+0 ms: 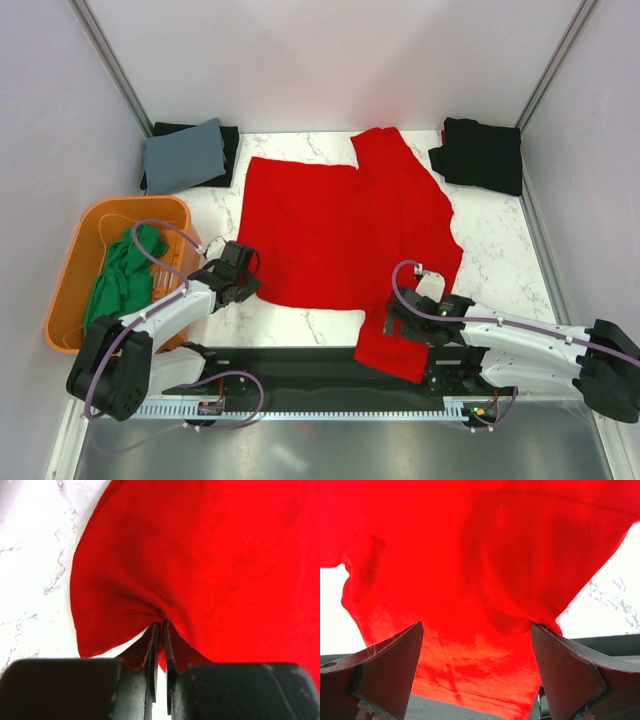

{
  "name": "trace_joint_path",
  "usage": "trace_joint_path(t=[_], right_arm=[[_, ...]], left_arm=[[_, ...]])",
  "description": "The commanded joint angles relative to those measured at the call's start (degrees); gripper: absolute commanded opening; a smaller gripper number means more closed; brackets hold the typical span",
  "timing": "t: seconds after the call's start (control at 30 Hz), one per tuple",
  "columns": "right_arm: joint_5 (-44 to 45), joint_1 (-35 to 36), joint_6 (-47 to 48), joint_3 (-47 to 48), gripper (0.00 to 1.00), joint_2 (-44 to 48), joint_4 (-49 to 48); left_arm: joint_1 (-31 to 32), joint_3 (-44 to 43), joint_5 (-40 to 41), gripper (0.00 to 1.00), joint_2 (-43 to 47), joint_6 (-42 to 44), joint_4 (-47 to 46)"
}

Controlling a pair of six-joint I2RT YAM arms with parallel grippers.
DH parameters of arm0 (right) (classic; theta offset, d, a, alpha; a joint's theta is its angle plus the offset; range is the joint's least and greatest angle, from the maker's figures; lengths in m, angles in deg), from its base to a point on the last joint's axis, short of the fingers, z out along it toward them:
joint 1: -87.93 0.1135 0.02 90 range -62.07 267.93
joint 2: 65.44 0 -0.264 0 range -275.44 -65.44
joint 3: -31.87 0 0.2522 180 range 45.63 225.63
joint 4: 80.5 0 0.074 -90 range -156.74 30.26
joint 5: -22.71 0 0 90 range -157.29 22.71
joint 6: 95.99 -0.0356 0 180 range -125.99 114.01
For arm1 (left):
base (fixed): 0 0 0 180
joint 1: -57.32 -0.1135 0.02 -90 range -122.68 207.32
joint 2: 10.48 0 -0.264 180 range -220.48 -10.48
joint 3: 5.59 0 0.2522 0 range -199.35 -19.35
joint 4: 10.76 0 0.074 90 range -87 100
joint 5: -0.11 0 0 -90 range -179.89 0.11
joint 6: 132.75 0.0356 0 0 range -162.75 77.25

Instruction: Fold and stack the t-shirts

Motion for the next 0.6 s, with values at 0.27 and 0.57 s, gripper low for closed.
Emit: trace_joint_path(t=[0.27,0.57], right_arm=[[-0.61,-20.21,19.64,12.07,0.98,-17.42,-10.83],[-0.53,-25.00,35.07,27.24,0.98,-21.49,-11.55]], left_arm=[[-0.06,1.93,-1.14,0.12,-1.71,1.35,1.06],[-0.06,1.93,-1.23,0.11,-1.53,1.35,1.06]])
